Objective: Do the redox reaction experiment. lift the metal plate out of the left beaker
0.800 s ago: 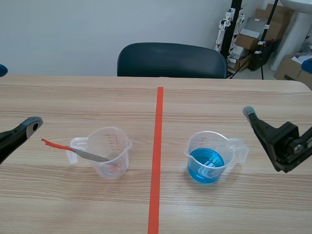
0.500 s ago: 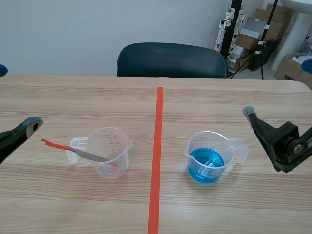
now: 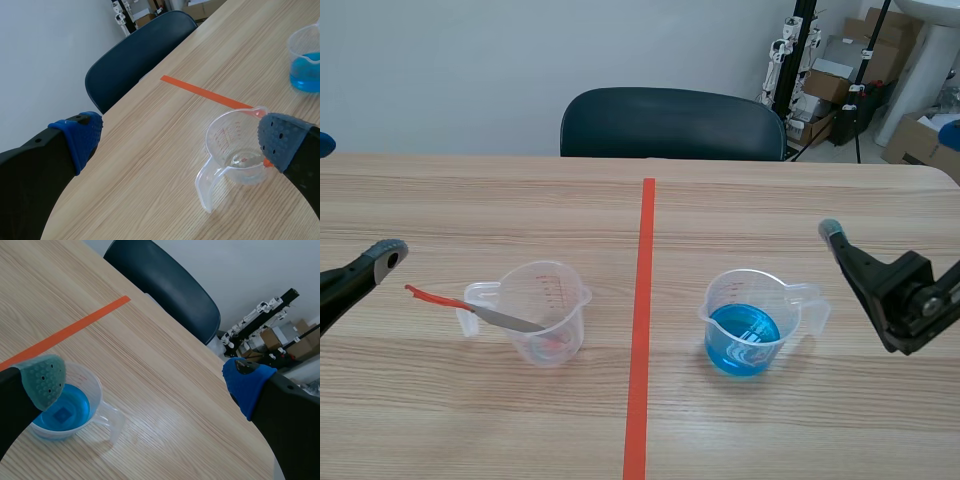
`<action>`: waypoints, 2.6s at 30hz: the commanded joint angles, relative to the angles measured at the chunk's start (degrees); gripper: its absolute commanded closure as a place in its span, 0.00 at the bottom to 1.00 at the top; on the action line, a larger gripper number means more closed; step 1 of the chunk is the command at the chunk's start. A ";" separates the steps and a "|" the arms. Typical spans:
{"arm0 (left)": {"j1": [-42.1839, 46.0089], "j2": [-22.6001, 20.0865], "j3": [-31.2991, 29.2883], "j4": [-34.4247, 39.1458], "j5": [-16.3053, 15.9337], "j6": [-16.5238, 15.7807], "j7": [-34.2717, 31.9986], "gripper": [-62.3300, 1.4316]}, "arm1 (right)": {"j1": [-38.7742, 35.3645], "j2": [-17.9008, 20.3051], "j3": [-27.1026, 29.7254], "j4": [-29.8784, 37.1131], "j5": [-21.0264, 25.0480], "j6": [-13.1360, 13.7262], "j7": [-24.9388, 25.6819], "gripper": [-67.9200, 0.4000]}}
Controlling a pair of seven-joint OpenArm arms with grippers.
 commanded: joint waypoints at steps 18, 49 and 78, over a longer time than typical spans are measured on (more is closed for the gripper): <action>-0.20 -0.04 -0.39 0.66 -0.63 0.09 -1.09 0.00 | 0.35 1.86 0.46 0.72 0.02 -0.39 3.96 0.00; 4.15 0.48 -2.25 0.55 -0.63 0.57 8.24 0.00 | 3.58 24.20 -16.72 -4.39 0.04 -1.97 17.07 0.00; 20.87 29.20 -12.48 -12.00 3.96 0.46 -14.88 0.00 | 30.05 16.74 -53.29 -18.82 -9.66 -11.80 17.81 0.00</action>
